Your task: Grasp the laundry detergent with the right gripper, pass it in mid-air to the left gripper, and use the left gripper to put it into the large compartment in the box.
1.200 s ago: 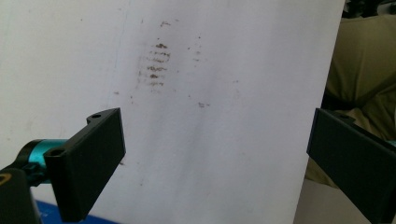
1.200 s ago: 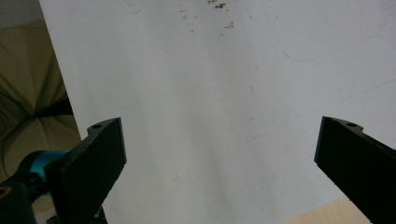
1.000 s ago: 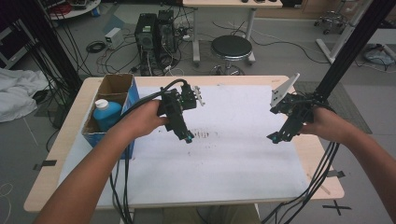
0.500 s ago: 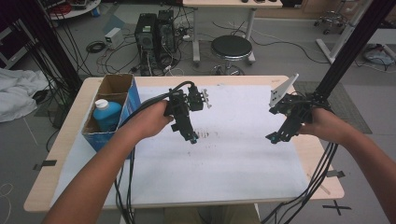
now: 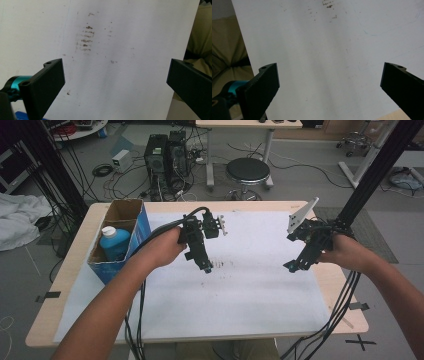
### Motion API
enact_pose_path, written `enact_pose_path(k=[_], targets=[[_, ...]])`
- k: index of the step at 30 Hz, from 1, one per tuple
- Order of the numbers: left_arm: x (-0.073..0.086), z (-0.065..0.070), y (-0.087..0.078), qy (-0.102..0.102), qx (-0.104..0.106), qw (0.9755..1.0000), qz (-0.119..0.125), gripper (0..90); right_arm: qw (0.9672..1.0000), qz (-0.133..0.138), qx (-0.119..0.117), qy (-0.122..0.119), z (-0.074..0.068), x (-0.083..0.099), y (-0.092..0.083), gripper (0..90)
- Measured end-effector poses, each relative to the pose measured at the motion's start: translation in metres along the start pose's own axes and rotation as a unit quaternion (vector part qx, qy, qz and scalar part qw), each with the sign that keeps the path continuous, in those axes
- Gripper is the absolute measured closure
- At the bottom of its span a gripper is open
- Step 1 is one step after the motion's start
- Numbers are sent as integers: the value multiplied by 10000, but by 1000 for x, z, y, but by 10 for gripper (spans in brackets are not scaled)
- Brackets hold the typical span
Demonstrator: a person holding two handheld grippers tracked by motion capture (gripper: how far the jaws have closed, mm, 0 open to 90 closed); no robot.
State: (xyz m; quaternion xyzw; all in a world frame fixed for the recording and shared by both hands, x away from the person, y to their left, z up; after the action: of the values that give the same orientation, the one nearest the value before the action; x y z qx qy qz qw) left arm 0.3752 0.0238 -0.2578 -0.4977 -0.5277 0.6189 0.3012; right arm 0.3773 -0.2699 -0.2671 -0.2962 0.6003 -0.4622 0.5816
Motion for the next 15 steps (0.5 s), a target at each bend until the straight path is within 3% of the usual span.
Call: enact_pose_path(k=[15], targets=[[5, -3, -3, -83, -21, 10000, -43, 16, 10000, -10, -5, -26, -2, -1, 0, 11]])
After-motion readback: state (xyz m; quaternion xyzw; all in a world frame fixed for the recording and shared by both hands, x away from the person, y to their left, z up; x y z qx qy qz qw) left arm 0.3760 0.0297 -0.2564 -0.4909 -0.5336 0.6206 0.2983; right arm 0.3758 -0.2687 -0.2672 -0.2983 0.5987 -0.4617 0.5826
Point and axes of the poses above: each handheld gripper's, and its own axes: y roughly forward along the jaws, x roughly out of its underside, z roughly to its right, the point moved 1 cm from there along y, roughly forward along the jaws, and after that the axes turned 6 degrees about -y, right-handed, at the moved point
